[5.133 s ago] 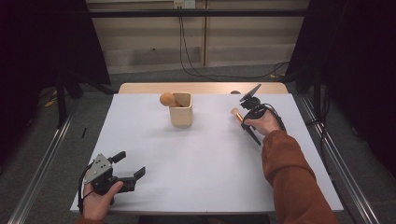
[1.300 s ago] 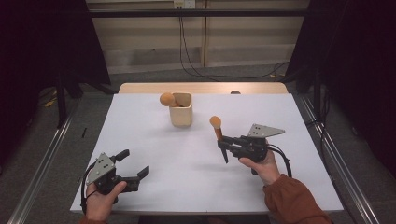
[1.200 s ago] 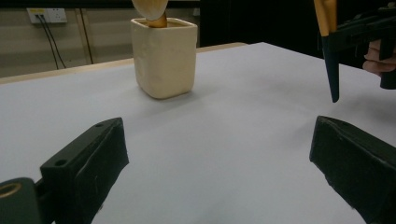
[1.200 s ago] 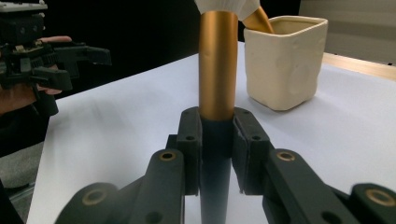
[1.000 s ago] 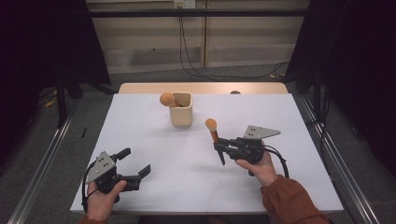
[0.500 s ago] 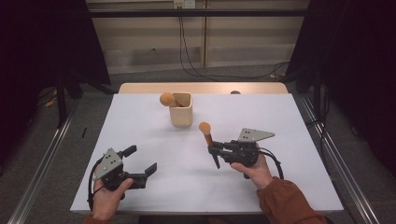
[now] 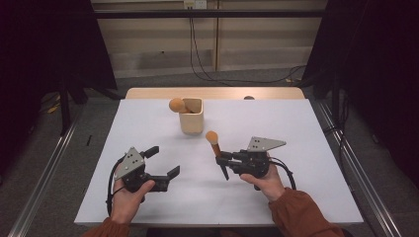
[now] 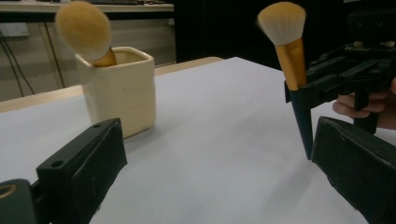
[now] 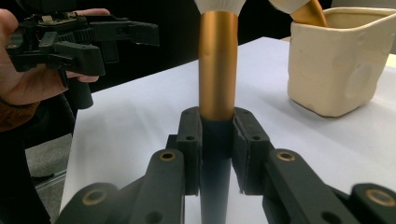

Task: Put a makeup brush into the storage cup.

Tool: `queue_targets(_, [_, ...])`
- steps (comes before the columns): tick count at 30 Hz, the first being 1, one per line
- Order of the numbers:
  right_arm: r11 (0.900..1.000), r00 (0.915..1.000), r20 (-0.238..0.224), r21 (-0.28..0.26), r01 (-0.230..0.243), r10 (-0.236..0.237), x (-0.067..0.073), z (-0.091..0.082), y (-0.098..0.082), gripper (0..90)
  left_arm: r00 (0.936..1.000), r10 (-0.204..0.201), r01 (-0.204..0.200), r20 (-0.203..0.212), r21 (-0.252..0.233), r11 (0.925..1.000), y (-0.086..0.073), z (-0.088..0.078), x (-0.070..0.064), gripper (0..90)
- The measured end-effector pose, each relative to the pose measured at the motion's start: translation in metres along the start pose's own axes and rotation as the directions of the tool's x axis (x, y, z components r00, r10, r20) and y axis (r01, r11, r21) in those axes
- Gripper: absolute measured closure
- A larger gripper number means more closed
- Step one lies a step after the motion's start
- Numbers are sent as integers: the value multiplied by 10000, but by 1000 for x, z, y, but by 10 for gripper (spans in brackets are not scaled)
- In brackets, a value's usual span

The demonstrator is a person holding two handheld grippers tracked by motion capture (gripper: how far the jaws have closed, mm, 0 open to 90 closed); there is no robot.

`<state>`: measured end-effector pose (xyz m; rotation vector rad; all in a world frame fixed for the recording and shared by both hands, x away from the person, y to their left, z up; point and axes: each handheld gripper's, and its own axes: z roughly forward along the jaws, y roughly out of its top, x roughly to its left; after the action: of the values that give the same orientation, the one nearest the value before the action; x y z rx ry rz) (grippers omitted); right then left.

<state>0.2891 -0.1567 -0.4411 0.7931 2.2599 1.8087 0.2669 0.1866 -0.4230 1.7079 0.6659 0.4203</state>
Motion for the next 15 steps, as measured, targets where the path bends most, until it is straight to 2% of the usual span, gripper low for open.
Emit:
queue_targets(7, [10000, 10000, -52, -78, 20, -20, 1, 3, 3, 752, 9998, -26, 31, 187, -276, 9996, 8, 16, -6, 28])
queue_targets(15, [10000, 9999, -132, -12, 21, -21, 3, 7, 2, 752, 9992, -34, 44, 405, -230, 9997, 12, 33, -9, 28])
